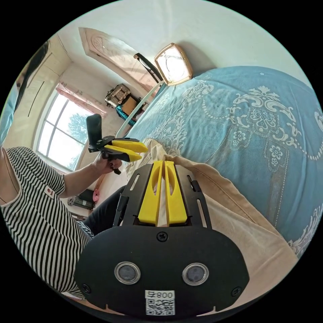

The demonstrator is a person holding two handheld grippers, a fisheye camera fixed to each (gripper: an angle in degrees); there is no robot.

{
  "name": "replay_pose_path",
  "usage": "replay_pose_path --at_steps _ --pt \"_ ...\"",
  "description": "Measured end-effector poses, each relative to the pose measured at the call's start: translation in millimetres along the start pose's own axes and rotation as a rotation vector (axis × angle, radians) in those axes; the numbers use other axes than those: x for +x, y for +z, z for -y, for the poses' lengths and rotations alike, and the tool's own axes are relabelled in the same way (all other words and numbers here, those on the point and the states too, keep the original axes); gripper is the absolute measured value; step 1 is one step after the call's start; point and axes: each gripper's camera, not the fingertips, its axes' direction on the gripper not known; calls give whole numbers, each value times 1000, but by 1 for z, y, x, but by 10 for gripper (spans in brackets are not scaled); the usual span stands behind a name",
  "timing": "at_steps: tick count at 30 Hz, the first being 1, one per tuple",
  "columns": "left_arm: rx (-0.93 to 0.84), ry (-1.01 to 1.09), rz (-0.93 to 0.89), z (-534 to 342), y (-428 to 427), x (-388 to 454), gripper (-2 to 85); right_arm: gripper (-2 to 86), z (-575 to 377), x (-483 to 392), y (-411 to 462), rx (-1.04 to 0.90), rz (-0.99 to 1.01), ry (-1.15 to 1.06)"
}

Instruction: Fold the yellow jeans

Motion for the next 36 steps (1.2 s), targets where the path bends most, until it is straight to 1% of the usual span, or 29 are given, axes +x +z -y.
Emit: replay_pose_path --at_steps 2,4,7,12,16,18,22,25,27,29,34,36 --pt "-92 112 59 12 9 22 92 5 -6 -12 2 18 -4 -7" --pt "-142 170 125 17 15 35 89 5 -8 -18 4 12 2 -12" --pt "-189 224 141 20 17 48 62 5 -12 -23 8 -3 -14 -3" --pt "-162 195 144 9 2 60 23 5 -13 -29 -1 19 5 -21" --pt "-136 169 157 2 -10 71 13 9 -4 -31 -19 53 -97 -75" --pt "-136 173 163 1 -13 76 11 16 6 -31 -16 8 -114 -122" --pt "-130 177 166 -2 -22 87 9 57 30 -50 7 -147 -217 -331" --pt "-136 192 174 -4 -27 95 8 74 41 -61 24 -241 -232 -464" --pt "-140 193 172 -6 -29 98 8 71 46 -65 32 -291 -199 -532" --pt "-131 181 164 -9 -33 101 8 63 55 -63 37 -346 -148 -561" --pt "-111 166 168 -12 -42 106 8 27 70 -55 41 -385 -50 -527" --pt "-95 157 182 -14 -46 109 8 14 73 -55 40 -371 -57 -509"
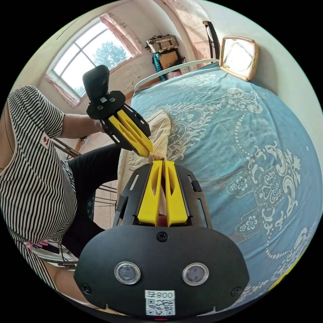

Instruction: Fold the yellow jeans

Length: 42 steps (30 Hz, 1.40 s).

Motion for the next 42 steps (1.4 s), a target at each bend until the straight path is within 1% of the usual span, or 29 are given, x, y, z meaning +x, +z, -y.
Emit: replay_pose_path --at_steps 3,5,7,8,10,13,15,17,20,24,25,26,29,30,32,34,35,37,39,40,42 --pt "64 -56 44 -3 -12 0 7 3 -1 9 -8 63 -35 98" --pt "116 -103 23 -5 -18 -5 4 1 -5 23 -12 101 -50 207" --pt "127 -136 12 -5 -18 -9 3 1 -7 34 -12 122 -24 261" --pt "113 -148 11 -4 -14 -11 2 0 -6 38 -12 140 -12 279" --pt "88 -150 4 -1 -4 -13 2 0 -1 42 -8 116 -51 296" --pt "26 -197 77 3 15 -20 1 0 7 54 2 77 -75 341" --pt "-11 -234 68 4 26 -27 1 0 7 67 8 68 -49 398" --pt "-45 -268 99 3 36 -32 1 1 6 79 18 42 -32 451" --pt "-61 -249 145 1 41 -29 2 1 4 83 23 36 -26 494" --pt "-62 -257 154 -2 34 -29 1 1 -2 80 15 77 -44 553" --pt "-56 -270 149 -4 30 -30 1 1 -5 76 8 117 -74 580" --pt "-33 -296 161 -9 22 -32 1 1 -6 69 -1 164 -107 587" --pt "62 -369 191 -27 -14 -34 1 0 2 47 -10 220 -107 542" --pt "77 -389 204 -33 -22 -35 1 0 5 42 -8 210 -115 526" --pt "103 -479 299 -60 -52 -40 1 0 17 27 13 124 -170 471" --pt "87 -554 383 -83 -68 -47 1 0 25 25 35 40 -212 461" --pt "53 -604 432 -97 -73 -54 1 0 26 26 46 12 -266 468" --pt "-29 -674 479 -117 -72 -67 1 1 27 31 57 -7 -284 493" --pt "-96 -692 468 -133 -65 -79 1 1 26 34 62 7 -279 506" --pt "-43 -690 455 -142 -68 -81 2 1 26 34 64 13 -281 507" --pt "-48 -718 420 -146 -73 -89 1 1 25 33 65 19 -283 519"
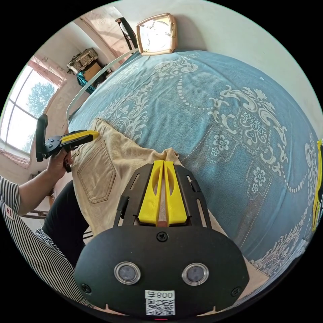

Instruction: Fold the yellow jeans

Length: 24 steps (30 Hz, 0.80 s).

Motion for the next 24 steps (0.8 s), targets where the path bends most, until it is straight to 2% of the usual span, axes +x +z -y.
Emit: replay_pose_path --at_steps 11,17,20,24 --pt "-39 -29 -56 5 -12 -48 5 1 -5 -21 13 19 -157 -44" --pt "69 -82 -50 4 -46 -92 31 1 1 -1 14 -20 -57 35" --pt "46 -161 -185 5 -38 -133 74 1 -2 9 15 -16 -5 79" --pt "-14 -227 -354 7 -15 -168 82 1 -6 20 16 -3 37 120"
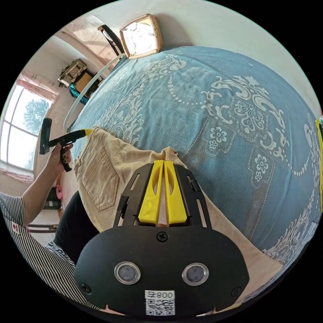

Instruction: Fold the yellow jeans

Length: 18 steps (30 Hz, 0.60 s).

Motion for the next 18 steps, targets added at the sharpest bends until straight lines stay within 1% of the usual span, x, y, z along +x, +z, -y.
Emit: replay_pose_path --at_steps 2,3,6,8,9,11,13,15,18 --pt "-49 1 -104 3 8 -12 55 0 -2 4 1 1 4 6" --pt "-44 2 -105 3 6 -14 46 0 -2 4 1 1 4 6" --pt "32 60 -57 -2 -15 -5 29 0 -4 6 -2 16 -11 7" --pt "70 90 0 -8 -25 2 24 1 -5 9 -5 46 -62 18" --pt "72 87 6 -9 -24 2 24 1 -5 10 -3 47 -71 22" --pt "21 27 13 -10 -8 -9 24 0 -2 19 12 -7 -46 60" --pt "7 -7 -4 -10 -1 -17 26 0 -2 21 15 -6 -57 46" --pt "22 -2 -12 -10 -5 -16 28 0 -3 22 16 -15 -63 37" --pt "79 42 75 -19 -20 -2 30 0 -7 25 10 -2 -92 47"
